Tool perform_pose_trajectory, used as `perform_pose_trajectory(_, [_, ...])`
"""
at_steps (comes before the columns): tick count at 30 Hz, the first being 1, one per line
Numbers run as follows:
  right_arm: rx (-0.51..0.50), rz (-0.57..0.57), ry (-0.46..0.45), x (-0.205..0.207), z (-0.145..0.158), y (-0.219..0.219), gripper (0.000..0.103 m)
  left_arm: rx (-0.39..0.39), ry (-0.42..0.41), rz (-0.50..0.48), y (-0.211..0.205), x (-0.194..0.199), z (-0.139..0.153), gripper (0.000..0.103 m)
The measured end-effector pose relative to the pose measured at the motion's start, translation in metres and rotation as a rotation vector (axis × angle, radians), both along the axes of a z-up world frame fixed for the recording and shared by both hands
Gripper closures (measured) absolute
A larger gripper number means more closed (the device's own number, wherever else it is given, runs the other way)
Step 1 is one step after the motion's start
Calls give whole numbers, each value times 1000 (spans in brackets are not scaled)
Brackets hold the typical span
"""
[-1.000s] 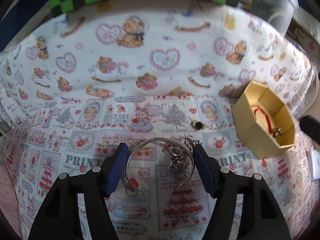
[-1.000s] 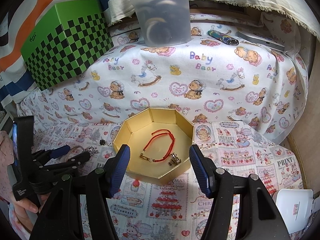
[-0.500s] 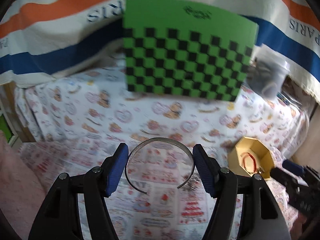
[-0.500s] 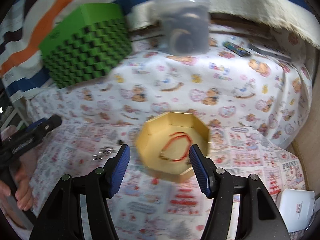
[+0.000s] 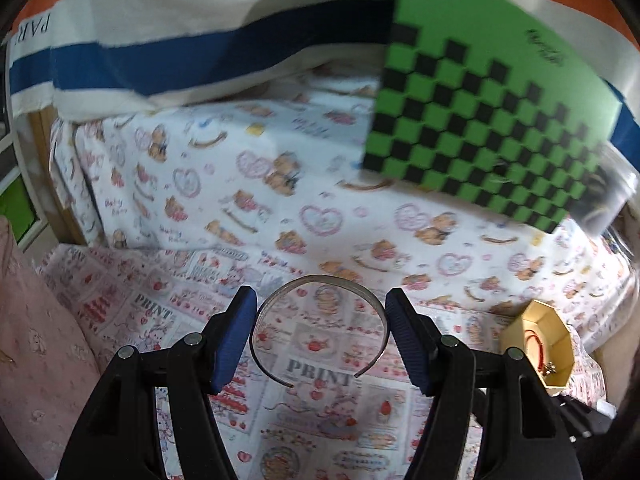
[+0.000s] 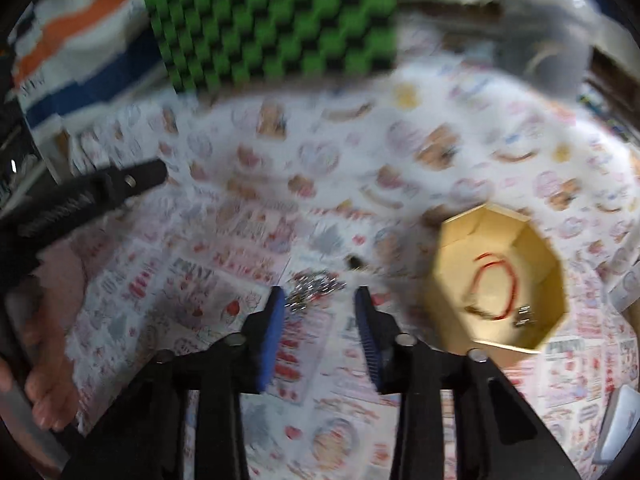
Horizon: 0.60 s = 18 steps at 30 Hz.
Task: Organize jewelry
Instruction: 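Grasp the silver chain pieces with the right tool and lift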
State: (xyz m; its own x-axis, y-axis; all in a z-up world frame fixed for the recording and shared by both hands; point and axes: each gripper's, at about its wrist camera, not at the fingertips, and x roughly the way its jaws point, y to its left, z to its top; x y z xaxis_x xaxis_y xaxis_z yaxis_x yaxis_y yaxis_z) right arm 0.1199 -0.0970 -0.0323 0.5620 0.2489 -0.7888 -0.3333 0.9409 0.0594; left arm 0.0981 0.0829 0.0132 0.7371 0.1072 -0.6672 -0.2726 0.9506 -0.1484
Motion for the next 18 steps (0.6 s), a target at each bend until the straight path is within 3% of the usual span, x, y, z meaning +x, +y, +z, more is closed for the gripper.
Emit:
perform_pose_trajectory(6, [3, -9, 71, 16, -25, 13, 72, 15, 15, 10, 2, 3, -7, 38])
perform_pose_trajectory(10, [25, 5, 119, 22, -34, 13, 84, 15, 12, 3, 0, 2, -6, 38])
perform_pose_trajectory(18, [55, 9, 81, 2, -17, -11, 84, -8, -6, -20, -4, -4, 2, 38])
